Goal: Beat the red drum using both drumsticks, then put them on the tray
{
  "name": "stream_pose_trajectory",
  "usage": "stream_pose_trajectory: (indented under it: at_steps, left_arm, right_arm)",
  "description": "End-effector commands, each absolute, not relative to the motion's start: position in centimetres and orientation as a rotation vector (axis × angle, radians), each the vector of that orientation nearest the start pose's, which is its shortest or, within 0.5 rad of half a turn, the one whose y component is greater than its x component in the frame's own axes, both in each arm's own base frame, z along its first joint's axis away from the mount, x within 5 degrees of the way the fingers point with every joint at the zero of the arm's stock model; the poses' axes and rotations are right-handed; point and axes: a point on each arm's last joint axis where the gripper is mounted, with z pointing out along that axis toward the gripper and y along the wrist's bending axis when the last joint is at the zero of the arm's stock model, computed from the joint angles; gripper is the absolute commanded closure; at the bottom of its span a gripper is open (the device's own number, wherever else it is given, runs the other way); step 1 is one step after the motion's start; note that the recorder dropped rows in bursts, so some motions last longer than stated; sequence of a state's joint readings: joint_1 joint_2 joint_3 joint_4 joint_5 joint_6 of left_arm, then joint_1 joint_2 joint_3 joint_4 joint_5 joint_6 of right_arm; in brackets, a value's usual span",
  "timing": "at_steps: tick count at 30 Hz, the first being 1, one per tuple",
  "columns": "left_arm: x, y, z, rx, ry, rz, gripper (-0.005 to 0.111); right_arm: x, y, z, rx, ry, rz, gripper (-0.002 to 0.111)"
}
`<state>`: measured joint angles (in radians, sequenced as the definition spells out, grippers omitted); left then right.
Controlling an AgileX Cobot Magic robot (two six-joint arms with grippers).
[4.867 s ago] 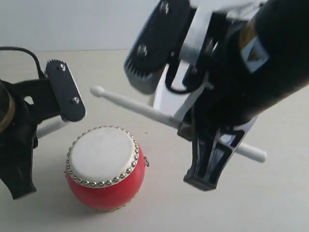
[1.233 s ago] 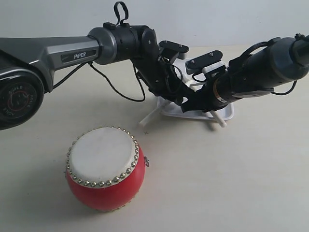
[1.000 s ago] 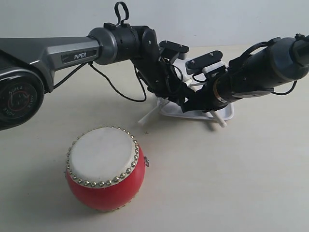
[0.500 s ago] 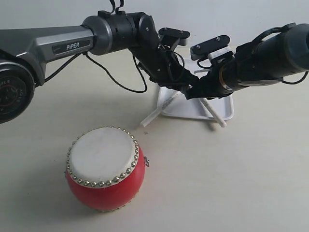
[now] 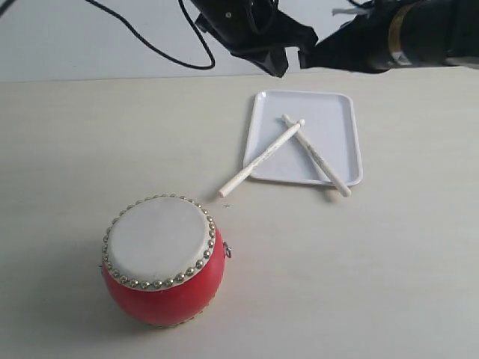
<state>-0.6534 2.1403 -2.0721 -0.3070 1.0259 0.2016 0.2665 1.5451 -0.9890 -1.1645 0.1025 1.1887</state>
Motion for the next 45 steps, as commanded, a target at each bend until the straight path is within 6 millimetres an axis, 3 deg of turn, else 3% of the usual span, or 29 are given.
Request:
stream_pose_trajectory:
  at_steps: [1,7,13,22,30,37,45]
  left_arm:
    - [34.7,-29.7,32.3,1.054,2.465,-0.564,0.107]
    - [30.3,-29.8,37.5,1.124,2.341,-0.592,0.107]
    - [26.0,-29.4,41.7,1.158,2.227,-0.542,0.107]
    - [20.3,-26.7,43.6,1.105,2.063,-0.434,0.107]
    - [14.3,-21.8,40.3,1.041,1.899,-0.573,0.107]
    - [9.9,-15.0,35.0,0.840,1.750,-0.735,0.107]
    - [5.6,-8.6,28.6,0.697,1.520,-0.857,0.107]
  right_arm:
    - [29.3,7.4,31.2,-0.157,1.936,0.155,0.108]
    - [23.7,5.9,34.5,-0.101,1.797,0.209,0.108]
    - [18.5,4.4,36.5,-0.049,1.668,0.258,0.108]
    - [10.9,2.4,37.4,-0.008,1.457,0.318,0.108]
    - [6.0,1.1,37.1,0.058,1.302,0.430,0.108]
    - [4.5,1.0,33.5,0.043,1.284,0.478,0.108]
    - [3.8,3.0,28.2,-0.176,1.233,0.598,0.108]
